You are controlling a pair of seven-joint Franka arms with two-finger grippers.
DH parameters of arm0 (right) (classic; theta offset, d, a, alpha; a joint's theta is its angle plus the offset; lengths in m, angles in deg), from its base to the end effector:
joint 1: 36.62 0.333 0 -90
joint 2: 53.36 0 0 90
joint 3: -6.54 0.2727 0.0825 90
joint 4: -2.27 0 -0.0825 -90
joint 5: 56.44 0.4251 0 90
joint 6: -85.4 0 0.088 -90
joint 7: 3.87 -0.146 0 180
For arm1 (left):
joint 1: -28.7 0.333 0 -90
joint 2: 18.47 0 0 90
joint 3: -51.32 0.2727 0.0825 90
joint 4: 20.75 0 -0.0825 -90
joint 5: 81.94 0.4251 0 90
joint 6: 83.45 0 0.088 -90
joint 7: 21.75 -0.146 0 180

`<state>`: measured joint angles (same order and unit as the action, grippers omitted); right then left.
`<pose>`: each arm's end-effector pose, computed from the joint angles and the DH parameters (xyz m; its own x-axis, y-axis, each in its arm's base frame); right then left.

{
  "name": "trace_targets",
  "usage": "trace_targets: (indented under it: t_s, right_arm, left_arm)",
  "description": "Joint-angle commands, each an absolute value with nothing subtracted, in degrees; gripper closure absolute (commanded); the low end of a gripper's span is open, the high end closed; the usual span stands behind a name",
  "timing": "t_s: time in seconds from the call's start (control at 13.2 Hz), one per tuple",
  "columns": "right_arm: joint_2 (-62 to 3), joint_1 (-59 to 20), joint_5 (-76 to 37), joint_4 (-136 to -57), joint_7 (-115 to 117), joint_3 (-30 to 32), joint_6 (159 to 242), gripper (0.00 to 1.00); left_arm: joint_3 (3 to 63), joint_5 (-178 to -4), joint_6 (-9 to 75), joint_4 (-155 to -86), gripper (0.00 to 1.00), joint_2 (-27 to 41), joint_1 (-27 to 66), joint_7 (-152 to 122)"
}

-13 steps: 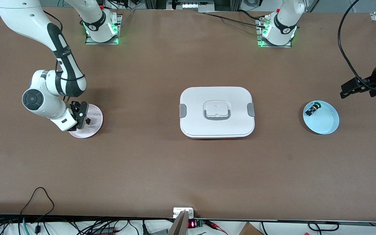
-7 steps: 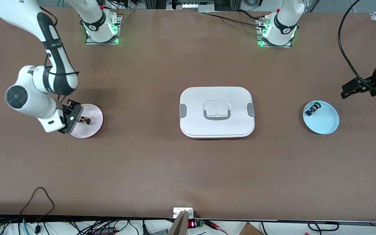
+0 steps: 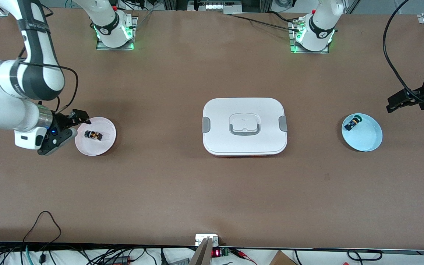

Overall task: Transfer orange switch to right arm and place
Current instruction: 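Open the right gripper and raise it away from the white plate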

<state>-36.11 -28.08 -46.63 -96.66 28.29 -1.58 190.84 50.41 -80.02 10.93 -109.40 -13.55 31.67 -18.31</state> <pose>0.6373 0.0272 0.2982 0.8639 0.4943 -0.0971 0.4708 -0.8608 -0.1930 0.6245 0.0274 0.5088 0.9955 0.0933 0.0160 0.0938 -0.9951 -0.0312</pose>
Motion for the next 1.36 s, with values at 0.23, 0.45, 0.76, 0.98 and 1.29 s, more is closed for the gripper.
trace_targets:
  t_s: [0.23,0.45,0.76,0.98,1.29]
  right_arm:
    - [-38.2,-26.2,-44.4,-82.5,1.9,-1.5,165.3,0.00]
    - [-38.0,-26.2,-50.6,-76.5,0.6,-1.7,162.6,0.00]
    - [-37.7,-26.8,-60.8,-72.6,-0.1,-2.2,168.1,0.00]
    - [-38.2,-36.3,-58.8,-74.3,0.5,1.5,173.7,0.00]
    - [-40.1,-37.3,-56.5,-77.1,-3.8,1.9,173.5,0.00]
  left_arm:
    - [50.0,-79.0,10.2,-107.5,0.00,-12.4,31.7,-18.4]
    - [50.0,-79.0,10.3,-107.5,0.00,-12.4,31.5,-18.4]
    - [50.0,-78.9,10.3,-107.4,0.00,-12.0,31.4,-18.4]
    - [50.0,-79.0,10.3,-107.4,0.00,-12.0,31.5,-18.4]
    - [49.9,-79.0,10.3,-107.4,0.00,-12.1,31.4,-18.4]
